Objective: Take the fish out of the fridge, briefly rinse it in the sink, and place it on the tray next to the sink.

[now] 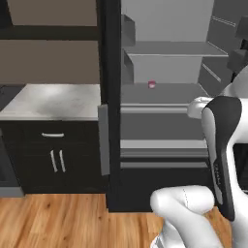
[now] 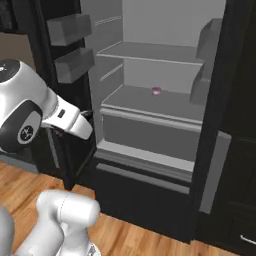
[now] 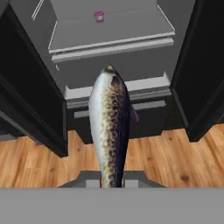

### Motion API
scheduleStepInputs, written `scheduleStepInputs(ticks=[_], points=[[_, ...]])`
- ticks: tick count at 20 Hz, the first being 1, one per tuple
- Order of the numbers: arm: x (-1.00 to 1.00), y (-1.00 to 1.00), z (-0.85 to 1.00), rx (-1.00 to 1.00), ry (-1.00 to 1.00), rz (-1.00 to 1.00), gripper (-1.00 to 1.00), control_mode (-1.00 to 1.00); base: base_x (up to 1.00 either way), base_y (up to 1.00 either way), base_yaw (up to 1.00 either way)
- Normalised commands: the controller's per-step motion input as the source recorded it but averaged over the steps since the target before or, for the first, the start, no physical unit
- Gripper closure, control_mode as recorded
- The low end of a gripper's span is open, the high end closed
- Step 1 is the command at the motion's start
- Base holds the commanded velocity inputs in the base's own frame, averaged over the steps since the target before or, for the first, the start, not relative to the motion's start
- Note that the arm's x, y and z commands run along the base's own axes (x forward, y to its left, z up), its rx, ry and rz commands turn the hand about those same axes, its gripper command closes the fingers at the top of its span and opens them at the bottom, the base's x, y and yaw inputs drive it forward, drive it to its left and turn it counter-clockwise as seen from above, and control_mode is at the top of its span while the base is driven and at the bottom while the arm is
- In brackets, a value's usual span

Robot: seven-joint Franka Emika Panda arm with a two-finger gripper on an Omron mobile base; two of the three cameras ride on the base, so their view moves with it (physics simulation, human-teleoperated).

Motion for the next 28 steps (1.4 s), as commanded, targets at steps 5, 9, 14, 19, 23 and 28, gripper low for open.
scheduleStepInputs(ticks=[5, 9, 14, 19, 23, 28], points=[[0.00, 0.00, 0.00, 0.00, 0.00, 0.00, 1.00, 1.00, -0.73, -0.07, 0.80], [0.00, 0.00, 0.00, 0.00, 0.00, 0.00, 1.00, 1.00, -0.57, 0.00, 0.84], [0.00, 0.00, 0.00, 0.00, 0.00, 0.00, 1.00, 1.00, -0.40, 0.00, 0.89], [0.00, 0.00, 0.00, 0.00, 0.00, 0.00, 1.00, 1.00, -0.04, 0.00, 0.99], [0.00, 0.00, 0.00, 0.00, 0.00, 0.00, 1.00, 1.00, 0.00, 0.00, 1.00], [0.00, 0.00, 0.00, 0.00, 0.00, 0.00, 1.00, 1.00, 0.00, 0.00, 1.00]])
